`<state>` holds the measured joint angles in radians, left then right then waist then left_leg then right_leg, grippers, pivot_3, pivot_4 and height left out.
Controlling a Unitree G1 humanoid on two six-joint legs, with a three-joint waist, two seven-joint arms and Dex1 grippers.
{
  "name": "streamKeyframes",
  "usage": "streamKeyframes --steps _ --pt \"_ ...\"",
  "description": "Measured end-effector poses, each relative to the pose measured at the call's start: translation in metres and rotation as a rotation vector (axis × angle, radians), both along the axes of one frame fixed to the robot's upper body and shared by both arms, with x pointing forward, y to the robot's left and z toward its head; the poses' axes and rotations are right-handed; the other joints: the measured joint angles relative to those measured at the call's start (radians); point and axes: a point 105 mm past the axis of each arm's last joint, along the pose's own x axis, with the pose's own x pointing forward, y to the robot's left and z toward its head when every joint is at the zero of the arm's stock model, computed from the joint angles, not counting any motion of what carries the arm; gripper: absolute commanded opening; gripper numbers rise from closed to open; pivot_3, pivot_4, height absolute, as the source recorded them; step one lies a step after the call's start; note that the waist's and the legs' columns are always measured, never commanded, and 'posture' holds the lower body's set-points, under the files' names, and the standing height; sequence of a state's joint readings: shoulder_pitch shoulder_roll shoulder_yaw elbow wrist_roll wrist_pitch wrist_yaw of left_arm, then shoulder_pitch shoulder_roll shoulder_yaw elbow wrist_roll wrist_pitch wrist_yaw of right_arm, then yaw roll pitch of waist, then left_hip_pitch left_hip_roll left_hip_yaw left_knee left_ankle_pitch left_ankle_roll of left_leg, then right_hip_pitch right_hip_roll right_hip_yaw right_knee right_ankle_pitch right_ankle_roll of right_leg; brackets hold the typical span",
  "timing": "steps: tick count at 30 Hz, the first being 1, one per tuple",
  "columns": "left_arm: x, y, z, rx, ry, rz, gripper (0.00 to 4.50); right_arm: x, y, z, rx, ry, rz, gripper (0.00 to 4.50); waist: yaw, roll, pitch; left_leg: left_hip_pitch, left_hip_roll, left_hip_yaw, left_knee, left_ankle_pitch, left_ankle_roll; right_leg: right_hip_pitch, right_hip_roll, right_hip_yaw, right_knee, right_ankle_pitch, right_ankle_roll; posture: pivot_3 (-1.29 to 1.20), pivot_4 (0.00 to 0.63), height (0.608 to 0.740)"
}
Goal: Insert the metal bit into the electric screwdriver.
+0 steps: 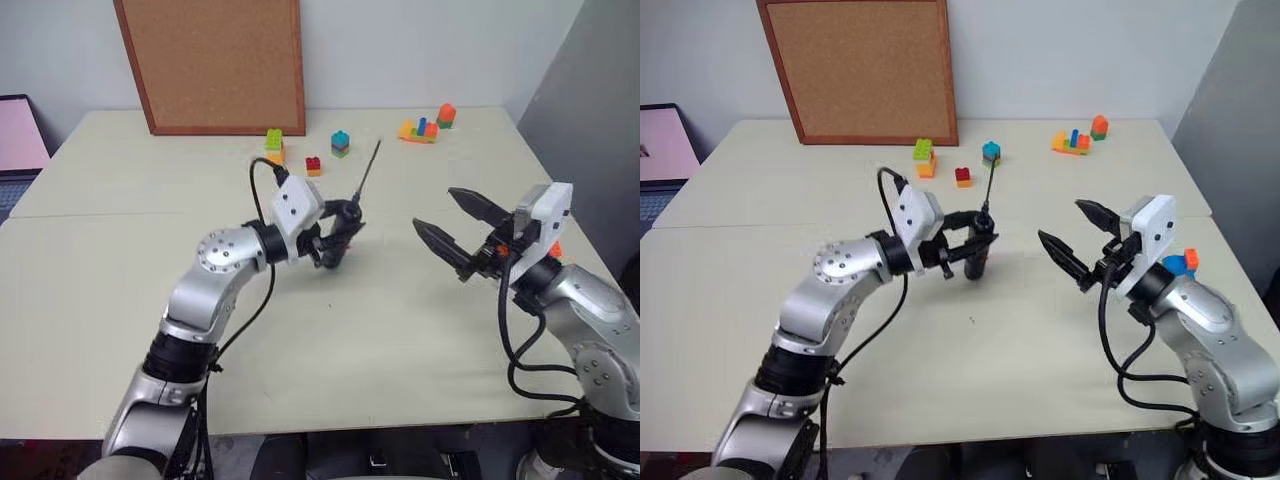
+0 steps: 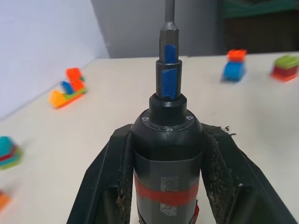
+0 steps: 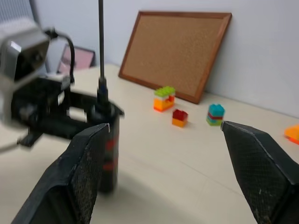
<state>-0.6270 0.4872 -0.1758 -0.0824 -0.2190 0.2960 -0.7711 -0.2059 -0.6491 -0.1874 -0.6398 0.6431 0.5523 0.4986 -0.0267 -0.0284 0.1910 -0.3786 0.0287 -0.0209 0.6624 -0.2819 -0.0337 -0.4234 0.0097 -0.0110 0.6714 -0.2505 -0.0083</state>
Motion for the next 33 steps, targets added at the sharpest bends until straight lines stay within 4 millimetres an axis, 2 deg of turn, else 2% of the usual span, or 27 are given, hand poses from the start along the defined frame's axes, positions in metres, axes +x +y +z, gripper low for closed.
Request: streamKeyframes --steps 4,6,7,10,15,19,21,24,32,33 --pt "0.019 0.018 -0.005 0.322 -0.124 0.032 1.64 -0.016 -0.002 0.0 -0.26 -0.026 0.044 3.88 0.002 0.0 0.0 -0.002 0.0 -0.001 -0.001 0.0 0.0 0.0 0.0 -0.001 -0.006 0.0 0.0 0.0 0.15 0.74" --pt "0.026 0.025 -0.019 0.518 -0.168 -0.003 1.64 -0.022 -0.002 -0.001 -0.336 -0.031 0.065 3.88 0.003 0.0 0.0 -0.003 0.0 0.0 -0.001 0.0 0.0 0.001 0.0 -0.001 -0.009 0.0 0.0 0.0 0.15 0.74" --pt "0.028 0.024 -0.025 0.577 -0.175 -0.03 1.64 -0.025 -0.002 -0.003 -0.374 -0.012 0.084 3.88 0.007 0.0 0.0 -0.004 0.0 0.001 -0.001 0.0 0.0 0.001 0.0 -0.001 -0.01 0.0 0.0 0.0 0.15 0.74" --pt "0.03 0.005 -0.045 0.734 -0.227 -0.166 1.64 -0.032 -0.004 -0.01 -0.499 0.043 0.132 3.88 0.02 0.0 0.0 -0.005 -0.001 0.003 0.001 0.0 0.001 0.001 -0.001 0.0 -0.011 0.0 0.0 0.0 0.15 0.74" --pt "0.038 -0.008 -0.071 0.865 -0.223 -0.262 1.64 -0.033 0.0 -0.014 -0.594 0.085 0.159 3.88 0.02 -0.001 0.0 -0.004 0.0 0.004 0.001 -0.001 0.002 0.002 -0.001 0.001 -0.01 0.001 0.001 0.0 0.15 0.74" --pt "0.04 -0.011 -0.082 0.916 -0.216 -0.296 1.64 -0.031 0.002 -0.021 -0.61 0.135 0.163 3.88 0.019 -0.001 0.0 -0.004 0.001 0.004 0.0 -0.001 0.002 0.002 0.0 0.001 -0.009 0.001 0.001 0.0 0.15 0.74" --pt "0.041 -0.013 -0.083 0.939 -0.23 -0.32 2.35 -0.03 0.003 -0.023 -0.617 0.154 0.16 3.88 0.019 0.0 0.0 -0.003 0.001 0.004 0.0 -0.001 0.001 0.002 0.0 0.001 -0.009 0.001 0.001 0.0 0.15 0.74" --pt "0.042 -0.016 -0.082 0.931 -0.243 -0.322 2.83 -0.028 0.0 -0.025 -0.64 0.163 0.144 3.88 0.023 -0.001 0.0 -0.003 0.0 0.004 0.001 -0.001 0.001 0.002 -0.001 0.001 -0.009 0.001 0.001 0.0 0.15 0.74" --pt "0.045 -0.015 -0.075 0.84 -0.189 -0.275 4.49 -0.027 -0.003 -0.026 -0.647 0.173 0.142 3.88 0.022 -0.001 0.0 -0.003 0.0 0.004 0.002 -0.001 0.001 0.002 -0.001 0.0 -0.008 0.001 0.001 0.0 0.15 0.74" --pt "0.044 -0.014 -0.075 0.81 -0.159 -0.269 4.49 -0.024 -0.006 -0.026 -0.645 0.171 0.125 3.88 0.022 -0.001 0.0 -0.003 0.0 0.004 0.002 -0.001 0.001 0.002 -0.001 0.001 -0.008 0.001 0.001 0.0 0.15 0.74"
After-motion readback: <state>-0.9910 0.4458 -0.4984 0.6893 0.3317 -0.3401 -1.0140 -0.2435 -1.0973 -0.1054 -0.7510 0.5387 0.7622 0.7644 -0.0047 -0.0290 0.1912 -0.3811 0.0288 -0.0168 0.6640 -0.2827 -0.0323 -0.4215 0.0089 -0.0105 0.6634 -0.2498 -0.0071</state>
